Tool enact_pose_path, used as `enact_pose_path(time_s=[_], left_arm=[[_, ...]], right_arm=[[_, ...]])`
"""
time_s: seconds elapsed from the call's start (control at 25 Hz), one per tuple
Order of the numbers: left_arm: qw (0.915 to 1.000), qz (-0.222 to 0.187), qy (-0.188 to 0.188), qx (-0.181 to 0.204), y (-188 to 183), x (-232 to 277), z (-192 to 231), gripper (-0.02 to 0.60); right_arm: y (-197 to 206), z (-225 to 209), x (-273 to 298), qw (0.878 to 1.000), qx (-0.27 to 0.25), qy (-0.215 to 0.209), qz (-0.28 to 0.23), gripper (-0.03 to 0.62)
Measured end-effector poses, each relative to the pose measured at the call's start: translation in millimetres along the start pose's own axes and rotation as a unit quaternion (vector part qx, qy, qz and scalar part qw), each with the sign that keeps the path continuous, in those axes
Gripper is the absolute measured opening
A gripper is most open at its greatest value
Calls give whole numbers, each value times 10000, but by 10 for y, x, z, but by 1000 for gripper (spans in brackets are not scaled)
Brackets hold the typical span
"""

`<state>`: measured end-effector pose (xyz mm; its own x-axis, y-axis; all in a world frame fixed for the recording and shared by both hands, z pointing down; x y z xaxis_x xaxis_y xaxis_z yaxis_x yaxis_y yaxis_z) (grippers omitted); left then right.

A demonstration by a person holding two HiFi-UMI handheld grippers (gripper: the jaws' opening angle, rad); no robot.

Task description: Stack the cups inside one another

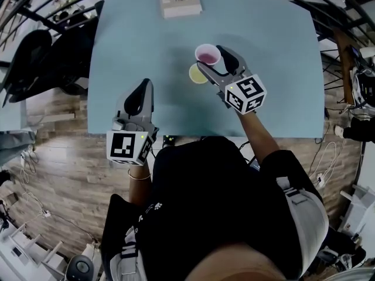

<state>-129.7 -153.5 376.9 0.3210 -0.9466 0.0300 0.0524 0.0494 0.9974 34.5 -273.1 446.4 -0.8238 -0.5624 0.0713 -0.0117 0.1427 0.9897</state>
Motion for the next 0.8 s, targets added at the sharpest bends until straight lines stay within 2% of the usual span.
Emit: enact_pose_path(time_s=[0.44, 0.8], left_arm=[[9998, -89, 148, -48, -64, -4, 67, -15], [9988, -129, 461, -108, -33, 70, 51, -15]], right_arm=[[448, 265, 101, 9980, -145, -135, 608, 331], [760, 344, 92, 9942, -204, 33, 1059, 331]])
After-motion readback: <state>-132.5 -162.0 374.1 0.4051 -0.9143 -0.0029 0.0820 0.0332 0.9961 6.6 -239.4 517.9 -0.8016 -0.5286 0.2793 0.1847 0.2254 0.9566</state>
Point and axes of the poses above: the fingertips, and each gripper's own axes: x forward along the fingers, z to its left, y out of its underside, the point moved 3 cm from there along -x, backward along the fingers, and after that the axes turned 6 degrees about -z, right-handed, at the moved point
